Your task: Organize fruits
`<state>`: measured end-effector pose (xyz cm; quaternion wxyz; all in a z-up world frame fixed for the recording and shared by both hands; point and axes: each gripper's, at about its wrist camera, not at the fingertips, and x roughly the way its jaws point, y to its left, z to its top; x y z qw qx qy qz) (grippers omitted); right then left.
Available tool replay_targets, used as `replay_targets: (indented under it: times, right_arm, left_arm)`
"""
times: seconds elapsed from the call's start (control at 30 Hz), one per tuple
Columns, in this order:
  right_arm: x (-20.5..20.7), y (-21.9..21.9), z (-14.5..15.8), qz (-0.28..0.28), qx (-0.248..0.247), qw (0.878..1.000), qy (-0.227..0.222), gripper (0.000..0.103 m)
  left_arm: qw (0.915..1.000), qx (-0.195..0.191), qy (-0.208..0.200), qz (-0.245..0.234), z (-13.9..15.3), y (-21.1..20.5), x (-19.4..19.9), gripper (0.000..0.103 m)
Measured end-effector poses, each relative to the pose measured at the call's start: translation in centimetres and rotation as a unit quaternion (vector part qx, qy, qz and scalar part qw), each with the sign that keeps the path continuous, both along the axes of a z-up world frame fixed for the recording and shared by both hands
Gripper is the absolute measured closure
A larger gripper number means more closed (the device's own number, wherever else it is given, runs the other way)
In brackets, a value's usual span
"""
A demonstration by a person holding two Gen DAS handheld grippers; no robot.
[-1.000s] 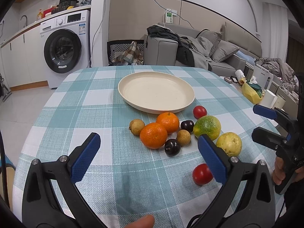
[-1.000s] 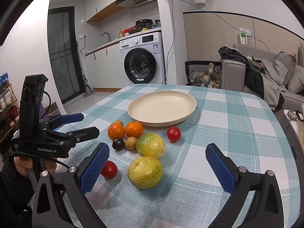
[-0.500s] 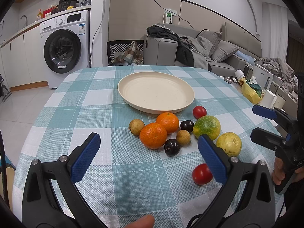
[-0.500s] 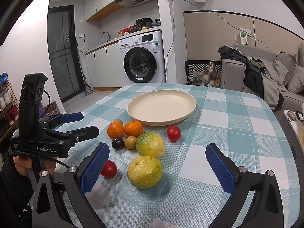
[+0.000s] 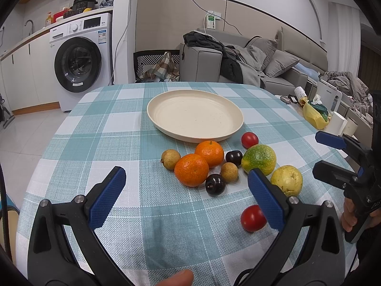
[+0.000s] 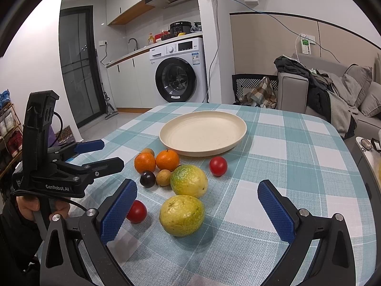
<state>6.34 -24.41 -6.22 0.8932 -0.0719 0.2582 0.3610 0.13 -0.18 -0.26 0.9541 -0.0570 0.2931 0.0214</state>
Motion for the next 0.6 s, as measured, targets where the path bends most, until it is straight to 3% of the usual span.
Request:
replay_targets:
  times: [0.6]
  right_arm:
    - [0.28,0.13,0.04,0.002,-0.004,1.000,0.009,0.000]
  left_arm:
    - [1.0000,0.002,0.000,0.000,-0.48,-0.18,-0.12,0.001]
